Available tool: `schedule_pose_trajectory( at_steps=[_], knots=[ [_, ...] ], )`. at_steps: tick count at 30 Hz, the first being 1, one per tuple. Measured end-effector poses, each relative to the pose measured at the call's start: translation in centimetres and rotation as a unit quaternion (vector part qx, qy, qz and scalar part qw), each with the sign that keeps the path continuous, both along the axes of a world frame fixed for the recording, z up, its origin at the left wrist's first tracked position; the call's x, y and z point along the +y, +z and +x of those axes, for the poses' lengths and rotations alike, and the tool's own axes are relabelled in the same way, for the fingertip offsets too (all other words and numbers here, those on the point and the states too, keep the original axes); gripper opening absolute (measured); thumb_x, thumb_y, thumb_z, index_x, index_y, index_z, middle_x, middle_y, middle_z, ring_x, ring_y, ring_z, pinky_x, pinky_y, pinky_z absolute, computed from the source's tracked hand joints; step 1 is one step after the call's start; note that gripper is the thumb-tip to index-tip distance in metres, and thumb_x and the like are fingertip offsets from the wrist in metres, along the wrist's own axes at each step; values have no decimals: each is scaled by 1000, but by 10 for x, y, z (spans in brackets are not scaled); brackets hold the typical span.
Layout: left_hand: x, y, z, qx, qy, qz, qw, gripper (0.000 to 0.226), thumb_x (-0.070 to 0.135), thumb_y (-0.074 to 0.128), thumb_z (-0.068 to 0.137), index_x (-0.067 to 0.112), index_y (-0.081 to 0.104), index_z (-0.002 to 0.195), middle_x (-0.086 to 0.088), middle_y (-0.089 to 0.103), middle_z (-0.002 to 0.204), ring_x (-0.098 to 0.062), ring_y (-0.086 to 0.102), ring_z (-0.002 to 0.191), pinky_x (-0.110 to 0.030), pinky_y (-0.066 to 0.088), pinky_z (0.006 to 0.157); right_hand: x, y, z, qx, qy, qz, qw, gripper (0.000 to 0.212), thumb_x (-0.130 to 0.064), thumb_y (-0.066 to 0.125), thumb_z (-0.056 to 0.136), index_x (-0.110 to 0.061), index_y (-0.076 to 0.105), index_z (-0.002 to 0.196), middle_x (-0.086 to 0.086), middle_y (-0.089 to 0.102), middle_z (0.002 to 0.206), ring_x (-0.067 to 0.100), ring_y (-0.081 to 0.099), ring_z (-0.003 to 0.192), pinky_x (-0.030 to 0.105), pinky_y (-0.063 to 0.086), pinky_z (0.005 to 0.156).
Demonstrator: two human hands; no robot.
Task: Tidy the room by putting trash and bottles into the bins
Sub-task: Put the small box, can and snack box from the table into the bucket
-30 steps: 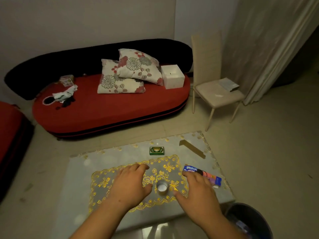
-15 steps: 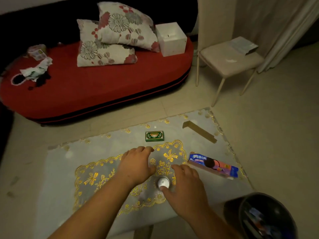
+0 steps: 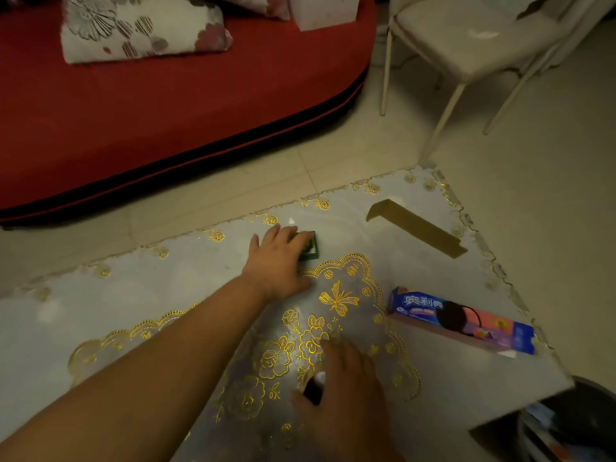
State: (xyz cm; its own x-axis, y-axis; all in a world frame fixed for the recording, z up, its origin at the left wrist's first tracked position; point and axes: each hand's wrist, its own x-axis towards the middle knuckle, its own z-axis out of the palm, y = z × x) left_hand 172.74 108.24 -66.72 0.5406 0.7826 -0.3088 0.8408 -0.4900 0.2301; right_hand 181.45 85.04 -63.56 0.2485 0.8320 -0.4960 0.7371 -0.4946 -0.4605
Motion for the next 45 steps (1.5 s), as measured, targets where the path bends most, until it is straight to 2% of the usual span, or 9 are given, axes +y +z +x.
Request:
schedule_pose_trajectory(
  at_steps=[3,8,13,19,26,32,37,40,45],
  knots=[
    [12,-17,4,7,-3,-14,1000,94,64,71,68,49,22,147,1,29,157,-33,19,146,-64,22,112,0,-18,-7,11,-4,-24,1000,88,-73,58,70,-48,17,144,-13,15,156,19,23,141,36,38,107],
    [15,-29,5,-1,5,-9,1000,73,35,68,80,47,33,143,1,44,135,-30,43,122,-50,46,91,1,-24,-12,30,-1,-37,999,71,-58,64,75,-42,27,133,-10,26,145,19,39,129,34,46,98],
    [0,-3,-4,-19,17,-53,998,69,37,65,85,46,32,144,-1,46,127,-31,49,113,-50,52,88,0,5,1,26,-9,-23,999,59,-51,66,78,-40,35,127,-12,35,134,17,43,121,32,47,95],
    [-27,91,-22,-85,28,-37,995,76,28,68,79,46,34,145,1,48,120,-27,54,101,-37,50,86,6,84,33,5,-27,31,999,53,-55,64,78,-43,38,122,-16,38,126,13,42,119,24,44,92],
    [-53,238,-34,-116,27,-4,993,78,43,67,77,56,26,143,13,47,116,-18,56,103,-35,54,80,22,203,60,-3,-49,122,991,48,-55,67,77,-42,44,118,-15,47,118,11,50,108,23,45,90],
    [-75,354,-29,-126,-5,27,992,73,50,64,77,54,29,141,12,49,112,-18,59,95,-31,50,66,8,306,71,-33,-75,187,979,29,-54,61,83,-38,42,96,-14,51,89,8,52,80,28,48,69],
    [-102,409,-19,-141,-50,37,988,67,52,59,77,54,31,138,15,48,110,-15,58,95,-29,48,66,-27,364,93,-75,-118,204,969,38,-55,61,75,-42,51,109,-18,51,107,5,53,89,21,45,76],
    [-121,432,-2,-160,-72,36,984,65,49,60,77,53,35,137,16,46,107,-13,56,93,-26,46,66,-56,392,109,-79,-141,212,964,49,-58,56,72,-39,57,117,-15,52,114,7,55,94,24,48,81],
    [-170,454,50,-195,-105,30,975,66,47,64,76,50,38,137,19,42,108,-11,58,93,-23,41,68,-117,427,142,-88,-190,220,953,51,-53,64,75,-37,58,122,-13,52,117,9,57,100,24,46,86]
  ],
)
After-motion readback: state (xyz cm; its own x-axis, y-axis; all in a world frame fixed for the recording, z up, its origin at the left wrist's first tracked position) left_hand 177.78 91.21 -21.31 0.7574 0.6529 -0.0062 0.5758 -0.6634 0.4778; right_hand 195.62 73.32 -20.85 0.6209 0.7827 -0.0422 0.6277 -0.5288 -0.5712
